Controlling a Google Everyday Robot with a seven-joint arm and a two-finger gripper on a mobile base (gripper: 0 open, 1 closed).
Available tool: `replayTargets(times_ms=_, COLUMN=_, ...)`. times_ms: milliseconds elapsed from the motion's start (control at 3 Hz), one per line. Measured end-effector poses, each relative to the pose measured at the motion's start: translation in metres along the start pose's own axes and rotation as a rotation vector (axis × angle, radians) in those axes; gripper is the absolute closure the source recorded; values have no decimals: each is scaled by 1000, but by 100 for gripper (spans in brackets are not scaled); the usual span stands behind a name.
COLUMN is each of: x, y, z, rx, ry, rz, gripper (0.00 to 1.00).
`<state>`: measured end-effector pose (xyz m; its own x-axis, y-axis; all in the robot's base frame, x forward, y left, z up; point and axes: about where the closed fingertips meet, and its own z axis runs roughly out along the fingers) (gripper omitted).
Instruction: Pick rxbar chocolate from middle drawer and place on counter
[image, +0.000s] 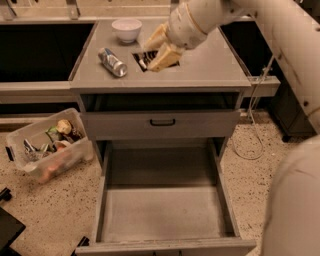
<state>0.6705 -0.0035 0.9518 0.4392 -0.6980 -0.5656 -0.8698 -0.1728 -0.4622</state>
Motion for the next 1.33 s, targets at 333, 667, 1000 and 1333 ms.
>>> replayTargets(times_ms=333, x=17, y=-36, z=14, rx=3, ry=28, rz=37, gripper=100)
replayTargets(times_ms=667, x=36, y=-63, z=29, rx=9, ry=80, rz=78, gripper=100)
replayTargets(times_ms=1000, x=52, y=-75, z=40, rx=8, ry=115, rz=124, gripper=100)
replayTargets(times_ms=1333, x=82, y=-75, z=54, rx=28, ry=37, rz=257, gripper=100)
